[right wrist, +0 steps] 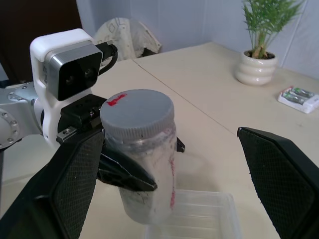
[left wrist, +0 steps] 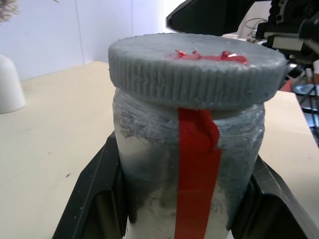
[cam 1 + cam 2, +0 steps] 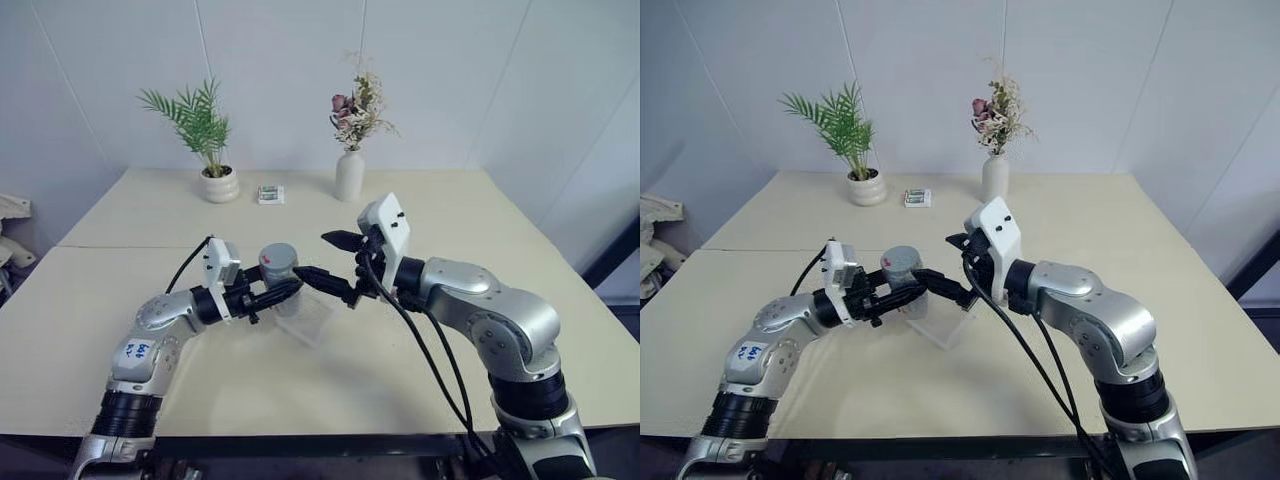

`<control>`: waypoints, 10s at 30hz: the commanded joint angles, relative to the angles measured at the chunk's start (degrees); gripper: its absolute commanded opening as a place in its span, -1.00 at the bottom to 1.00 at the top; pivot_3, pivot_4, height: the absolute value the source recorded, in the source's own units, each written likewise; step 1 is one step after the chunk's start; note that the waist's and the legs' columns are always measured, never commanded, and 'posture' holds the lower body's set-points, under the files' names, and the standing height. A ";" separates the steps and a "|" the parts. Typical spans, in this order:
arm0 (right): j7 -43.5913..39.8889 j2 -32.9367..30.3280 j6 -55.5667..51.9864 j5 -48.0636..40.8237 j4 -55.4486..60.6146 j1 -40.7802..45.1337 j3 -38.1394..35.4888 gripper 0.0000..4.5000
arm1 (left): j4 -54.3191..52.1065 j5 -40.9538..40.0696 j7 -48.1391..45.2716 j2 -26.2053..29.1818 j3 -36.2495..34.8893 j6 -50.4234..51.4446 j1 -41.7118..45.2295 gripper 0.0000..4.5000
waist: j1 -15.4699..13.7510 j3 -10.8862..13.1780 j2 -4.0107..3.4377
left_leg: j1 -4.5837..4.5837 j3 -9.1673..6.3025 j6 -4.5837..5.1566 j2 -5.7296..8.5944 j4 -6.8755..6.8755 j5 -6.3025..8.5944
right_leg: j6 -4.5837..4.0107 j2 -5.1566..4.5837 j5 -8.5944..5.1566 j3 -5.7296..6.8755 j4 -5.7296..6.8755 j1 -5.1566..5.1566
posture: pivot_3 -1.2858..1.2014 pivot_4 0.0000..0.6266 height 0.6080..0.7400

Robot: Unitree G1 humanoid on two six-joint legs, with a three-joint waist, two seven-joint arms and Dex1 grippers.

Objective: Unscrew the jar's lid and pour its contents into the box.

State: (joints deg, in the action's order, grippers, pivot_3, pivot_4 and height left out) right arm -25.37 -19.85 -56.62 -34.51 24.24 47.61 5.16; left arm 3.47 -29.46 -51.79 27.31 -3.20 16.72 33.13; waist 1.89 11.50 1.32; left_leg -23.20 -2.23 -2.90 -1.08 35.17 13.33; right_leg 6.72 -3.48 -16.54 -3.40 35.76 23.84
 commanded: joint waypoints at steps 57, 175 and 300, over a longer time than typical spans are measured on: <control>-46.21 -1.33 20.13 0.97 -18.23 9.33 7.61 0.13 | 1.42 2.00 -21.91 -0.48 7.84 1.81 5.76 -0.11 | 0.16 0.01 -0.02 | 0.00 -0.02 0.01 0.00 0.00 -0.01 | 0.02 0.05 -0.04 0.05 0.05 0.01 | 0.03 -0.52 1.00; -22.16 -10.66 12.35 2.85 -16.00 2.36 -2.92 0.98 | -6.43 -2.60 -10.21 1.76 -0.80 4.77 -1.81 -0.11 | -0.30 0.02 -0.02 | -0.01 -0.10 -0.01 0.06 0.03 -0.02 | 0.00 -0.02 -0.05 0.04 0.07 -0.02 | 0.03 -0.52 1.00; -22.01 -9.87 11.79 2.66 -16.13 3.23 -1.12 0.98 | -4.52 -2.52 -11.44 1.83 0.10 5.48 0.09 -0.11 | -0.26 0.02 -0.03 | 0.00 -0.12 -0.01 0.04 0.02 -0.02 | -0.01 0.00 -0.06 0.06 0.09 -0.01 | 0.03 -0.52 1.00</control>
State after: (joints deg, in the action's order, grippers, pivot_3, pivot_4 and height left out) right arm -47.74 -29.17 -46.03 -32.15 7.66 50.68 6.12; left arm 0.88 -30.45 -62.29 29.03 -2.80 23.04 32.36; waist 1.63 11.52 1.29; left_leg -23.20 -2.34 -2.91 -1.02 35.19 13.31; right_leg 6.71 -3.50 -16.60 -3.35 35.85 23.83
